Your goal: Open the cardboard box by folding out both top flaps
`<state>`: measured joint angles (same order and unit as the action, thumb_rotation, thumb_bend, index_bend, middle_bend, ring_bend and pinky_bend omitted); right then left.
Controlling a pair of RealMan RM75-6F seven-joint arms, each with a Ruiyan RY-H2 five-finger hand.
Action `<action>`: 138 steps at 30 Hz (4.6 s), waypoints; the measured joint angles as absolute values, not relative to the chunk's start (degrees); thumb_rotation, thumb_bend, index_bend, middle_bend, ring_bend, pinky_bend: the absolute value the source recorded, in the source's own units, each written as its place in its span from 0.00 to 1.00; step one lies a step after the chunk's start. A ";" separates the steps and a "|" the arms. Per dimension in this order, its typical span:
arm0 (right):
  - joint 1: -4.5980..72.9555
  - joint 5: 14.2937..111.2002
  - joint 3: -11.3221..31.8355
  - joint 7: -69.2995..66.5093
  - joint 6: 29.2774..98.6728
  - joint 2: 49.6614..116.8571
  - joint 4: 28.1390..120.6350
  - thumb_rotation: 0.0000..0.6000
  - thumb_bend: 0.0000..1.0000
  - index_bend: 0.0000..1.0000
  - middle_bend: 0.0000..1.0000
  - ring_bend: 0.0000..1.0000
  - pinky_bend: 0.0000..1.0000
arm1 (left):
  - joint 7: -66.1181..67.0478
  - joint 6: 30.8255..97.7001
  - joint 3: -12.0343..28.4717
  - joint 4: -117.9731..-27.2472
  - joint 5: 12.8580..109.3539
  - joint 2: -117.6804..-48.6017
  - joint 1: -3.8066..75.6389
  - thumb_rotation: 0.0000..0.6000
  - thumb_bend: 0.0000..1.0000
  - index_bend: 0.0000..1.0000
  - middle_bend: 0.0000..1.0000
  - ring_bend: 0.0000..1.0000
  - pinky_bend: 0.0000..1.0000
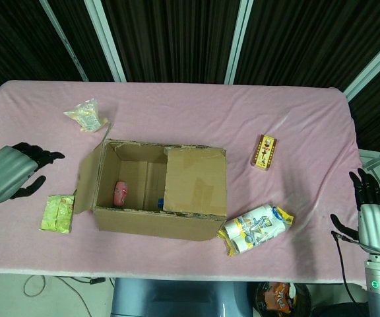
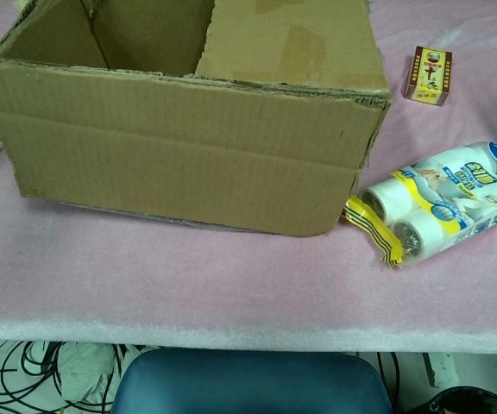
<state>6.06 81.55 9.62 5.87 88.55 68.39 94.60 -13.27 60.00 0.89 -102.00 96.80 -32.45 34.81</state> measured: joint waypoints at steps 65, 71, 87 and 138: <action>66.28 57.60 19.85 38.89 41.13 83.15 94.57 1.00 0.83 0.49 0.43 0.29 0.33 | -6.38 83.88 0.84 -91.91 83.49 -63.08 8.30 1.00 0.12 0.00 0.00 0.00 0.01; 68.20 55.48 17.51 40.58 40.46 83.27 93.42 1.00 0.85 0.51 0.43 0.29 0.33 | -6.42 83.42 1.09 -92.12 83.27 -62.99 8.28 1.00 0.12 0.00 0.00 0.00 0.01; 72.46 57.07 12.07 48.09 40.53 81.74 91.92 1.00 0.86 0.56 0.45 0.26 0.32 | -6.61 82.77 1.85 -92.42 82.90 -62.74 8.11 1.00 0.12 0.00 0.00 0.00 0.01; 76.64 53.20 2.33 71.96 53.89 57.14 114.33 1.00 0.63 0.41 0.29 0.18 0.26 | -7.00 82.81 2.36 -92.88 84.36 -62.32 7.37 1.00 0.12 0.00 0.00 0.00 0.01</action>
